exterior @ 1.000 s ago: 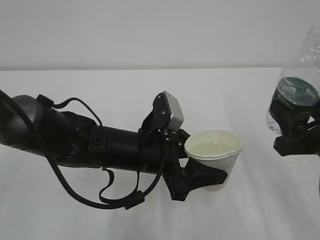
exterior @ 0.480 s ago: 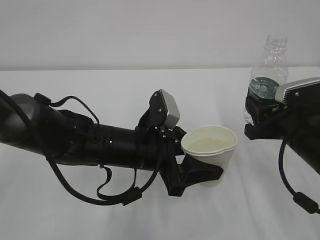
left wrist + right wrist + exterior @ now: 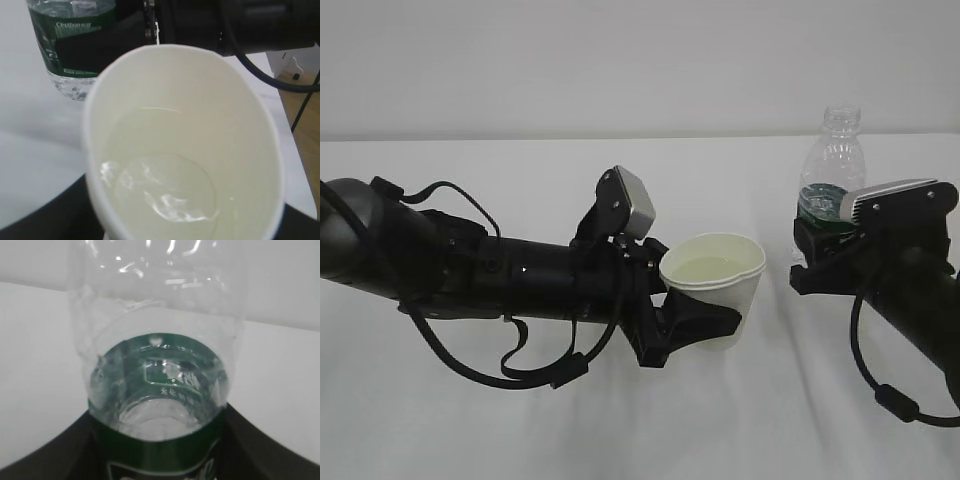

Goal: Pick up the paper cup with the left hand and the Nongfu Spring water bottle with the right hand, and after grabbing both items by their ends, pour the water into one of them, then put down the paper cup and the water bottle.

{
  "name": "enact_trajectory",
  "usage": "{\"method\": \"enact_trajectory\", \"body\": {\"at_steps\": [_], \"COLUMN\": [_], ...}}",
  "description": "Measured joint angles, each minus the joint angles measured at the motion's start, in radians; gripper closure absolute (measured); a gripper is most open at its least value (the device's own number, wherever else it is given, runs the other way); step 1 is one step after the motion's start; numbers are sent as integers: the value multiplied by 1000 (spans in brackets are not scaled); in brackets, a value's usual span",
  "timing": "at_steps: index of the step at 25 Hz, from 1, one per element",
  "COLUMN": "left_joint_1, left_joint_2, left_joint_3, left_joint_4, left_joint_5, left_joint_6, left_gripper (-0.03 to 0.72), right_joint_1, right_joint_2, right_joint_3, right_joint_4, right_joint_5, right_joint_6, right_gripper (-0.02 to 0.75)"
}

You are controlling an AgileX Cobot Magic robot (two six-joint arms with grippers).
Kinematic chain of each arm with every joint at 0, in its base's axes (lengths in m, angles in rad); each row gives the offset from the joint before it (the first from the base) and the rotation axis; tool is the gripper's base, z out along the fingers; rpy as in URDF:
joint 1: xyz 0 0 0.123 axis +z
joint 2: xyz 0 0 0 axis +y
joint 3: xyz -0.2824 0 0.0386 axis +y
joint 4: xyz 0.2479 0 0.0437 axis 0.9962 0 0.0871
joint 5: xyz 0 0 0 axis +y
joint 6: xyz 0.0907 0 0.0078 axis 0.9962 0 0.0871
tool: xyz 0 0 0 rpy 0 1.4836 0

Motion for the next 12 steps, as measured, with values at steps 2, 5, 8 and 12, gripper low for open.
{"method": "enact_trajectory", "body": {"at_steps": [2, 5, 8, 12], "left_joint_1": [2, 3, 3, 3], "left_joint_2": [0, 0, 0, 0], "left_joint_3": [0, 0, 0, 0], "left_joint_4": [0, 0, 0, 0], "left_joint_5": [0, 0, 0, 0], "left_joint_6": [0, 0, 0, 0], "left_gripper": [236, 236, 236, 236], "right_joint_1": [0, 0, 0, 0], "right_joint_2": [20, 45, 83, 130], "right_joint_3": [-11, -33, -62, -102], "right_joint_4": [0, 2, 4, 4], "right_joint_5": [0, 0, 0, 0], "right_joint_6": [5, 14, 37, 54], "right_gripper": [318, 318, 318, 318]}}
